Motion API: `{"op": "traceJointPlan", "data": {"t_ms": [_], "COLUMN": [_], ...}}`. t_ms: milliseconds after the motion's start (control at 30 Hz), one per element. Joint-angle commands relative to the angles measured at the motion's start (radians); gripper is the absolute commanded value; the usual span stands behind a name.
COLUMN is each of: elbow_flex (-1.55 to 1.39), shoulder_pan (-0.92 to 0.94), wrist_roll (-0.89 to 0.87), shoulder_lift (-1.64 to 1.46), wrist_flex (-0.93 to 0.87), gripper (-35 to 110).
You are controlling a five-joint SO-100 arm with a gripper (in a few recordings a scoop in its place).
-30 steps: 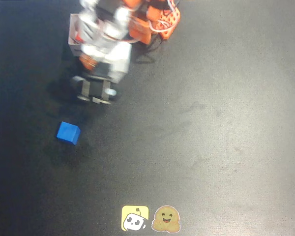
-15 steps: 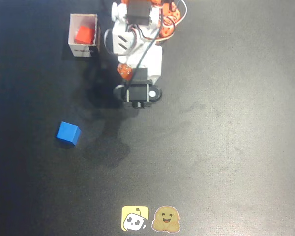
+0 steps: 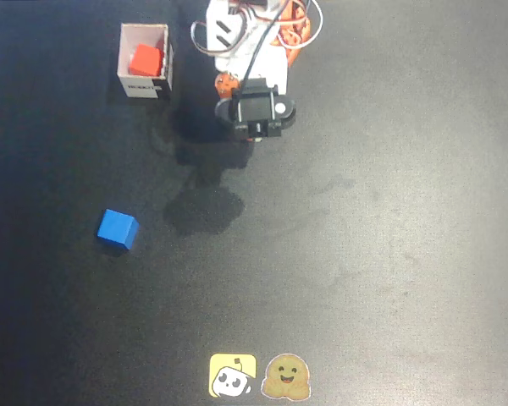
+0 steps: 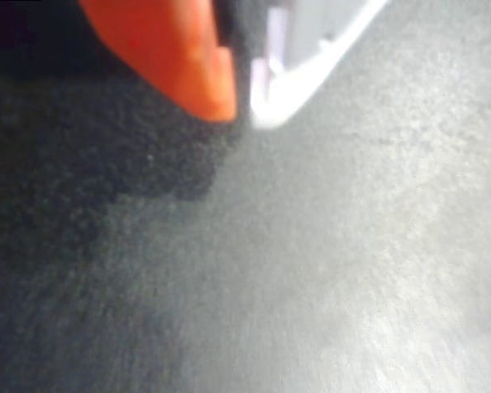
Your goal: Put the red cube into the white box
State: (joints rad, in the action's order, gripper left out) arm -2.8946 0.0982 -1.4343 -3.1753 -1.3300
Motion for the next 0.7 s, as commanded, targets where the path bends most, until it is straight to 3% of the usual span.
{"op": "traceJointPlan", "data": {"t_ms": [0, 667], "elbow_flex": [-0.025, -0.060], "shoulder_pan": [0.000, 0.005], "wrist_roll": [0.008, 0.006], "shoulder_lift": [-0.020, -0.020], "wrist_flex": [-0.002, 0.003], "gripper": [0, 0]}}
